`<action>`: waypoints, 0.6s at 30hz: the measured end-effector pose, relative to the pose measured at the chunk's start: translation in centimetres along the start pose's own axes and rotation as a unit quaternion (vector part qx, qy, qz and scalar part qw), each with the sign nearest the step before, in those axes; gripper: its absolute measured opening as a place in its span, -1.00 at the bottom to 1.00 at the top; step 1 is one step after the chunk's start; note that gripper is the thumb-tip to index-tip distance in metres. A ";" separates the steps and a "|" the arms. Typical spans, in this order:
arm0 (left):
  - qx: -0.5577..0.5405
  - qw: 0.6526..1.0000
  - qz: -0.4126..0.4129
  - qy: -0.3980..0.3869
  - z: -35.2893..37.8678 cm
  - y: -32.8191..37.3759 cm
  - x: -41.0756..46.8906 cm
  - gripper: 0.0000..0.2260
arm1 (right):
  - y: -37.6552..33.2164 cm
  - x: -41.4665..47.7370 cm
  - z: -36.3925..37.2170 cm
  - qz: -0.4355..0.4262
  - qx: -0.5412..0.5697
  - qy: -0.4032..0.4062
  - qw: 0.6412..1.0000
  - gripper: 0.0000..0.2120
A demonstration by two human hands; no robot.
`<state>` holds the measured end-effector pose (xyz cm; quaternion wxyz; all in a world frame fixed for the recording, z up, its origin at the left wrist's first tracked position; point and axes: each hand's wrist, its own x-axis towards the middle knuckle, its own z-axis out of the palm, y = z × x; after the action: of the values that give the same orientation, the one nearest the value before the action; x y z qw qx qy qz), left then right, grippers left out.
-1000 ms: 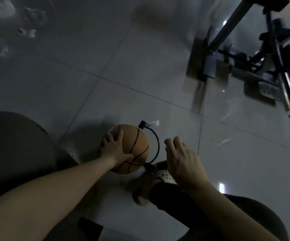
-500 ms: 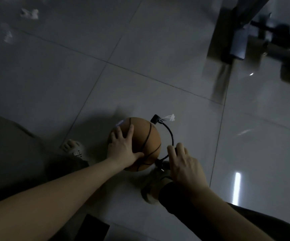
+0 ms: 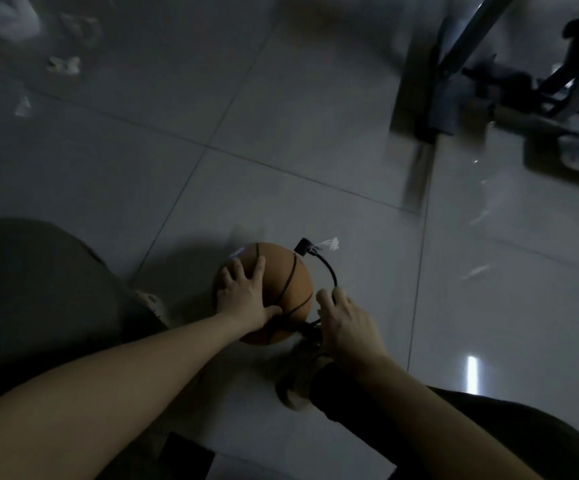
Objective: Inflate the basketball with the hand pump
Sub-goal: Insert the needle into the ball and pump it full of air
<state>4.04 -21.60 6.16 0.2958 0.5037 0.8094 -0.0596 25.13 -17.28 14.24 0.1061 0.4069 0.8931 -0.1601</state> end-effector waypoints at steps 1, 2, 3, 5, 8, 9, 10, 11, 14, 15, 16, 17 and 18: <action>0.002 1.000 -0.004 -0.005 -0.4 0.0 0.0 0.07 | -0.2 -0.6 -1.0 -0.014 0.005 0.007 1.000 -0.71; 0.001 1.000 -0.008 -0.010 -0.8 0.1 0.1 0.08 | -0.5 -1.0 -2.3 -0.025 0.009 0.021 0.999 -0.74; -0.001 1.000 -0.010 -0.018 -1.2 0.1 0.1 0.08 | -0.7 -1.5 -3.8 -0.035 0.008 0.040 0.999 -0.77; -0.014 0.999 -0.003 -0.030 -1.6 0.2 -0.1 0.08 | -1.3 -2.6 -7.1 -0.051 -0.009 0.092 0.994 -0.80; -0.040 0.999 0.008 -0.032 -1.4 0.0 -0.5 0.09 | -1.6 -4.1 -10.8 -0.051 -0.047 0.137 0.988 -0.78; -0.042 0.999 0.010 -0.029 -1.3 0.0 -0.6 0.09 | -1.7 -4.5 -11.3 -0.044 -0.061 0.135 0.988 -0.76; -0.042 0.999 0.011 -0.027 -1.2 0.0 -0.7 0.09 | -1.8 -4.9 -11.4 -0.037 -0.077 0.129 0.988 -0.75; -0.043 0.999 0.013 -0.027 -1.2 0.1 -0.8 0.09 | -1.9 -5.1 -11.1 -0.027 -0.090 0.119 0.988 -0.76; -0.037 0.999 0.015 -0.028 -1.3 0.4 -0.6 0.10 | -2.1 -5.2 -9.1 -0.009 -0.101 0.094 0.990 -0.77; -0.037 0.999 0.015 -0.024 -1.4 0.4 -0.5 0.09 | -2.1 -5.0 -8.5 -0.016 -0.106 0.091 0.990 -0.75; -0.037 0.999 0.014 -0.021 -1.4 0.4 -0.4 0.09 | -1.9 -4.7 -8.1 -0.025 -0.114 0.091 0.989 -0.73; -0.039 0.999 0.012 -0.019 -1.5 0.3 -0.2 0.08 | -1.7 -4.2 -7.9 -0.031 -0.119 0.093 0.988 -0.73; -0.042 0.999 0.009 -0.021 -1.5 0.2 -0.2 0.08 | -1.4 -3.7 -7.8 -0.033 -0.120 0.097 0.988 -0.75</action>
<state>3.67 -21.04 7.50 0.3340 0.4970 0.8002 -0.0337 26.00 -17.83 22.89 0.0620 0.3753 0.9247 -0.0153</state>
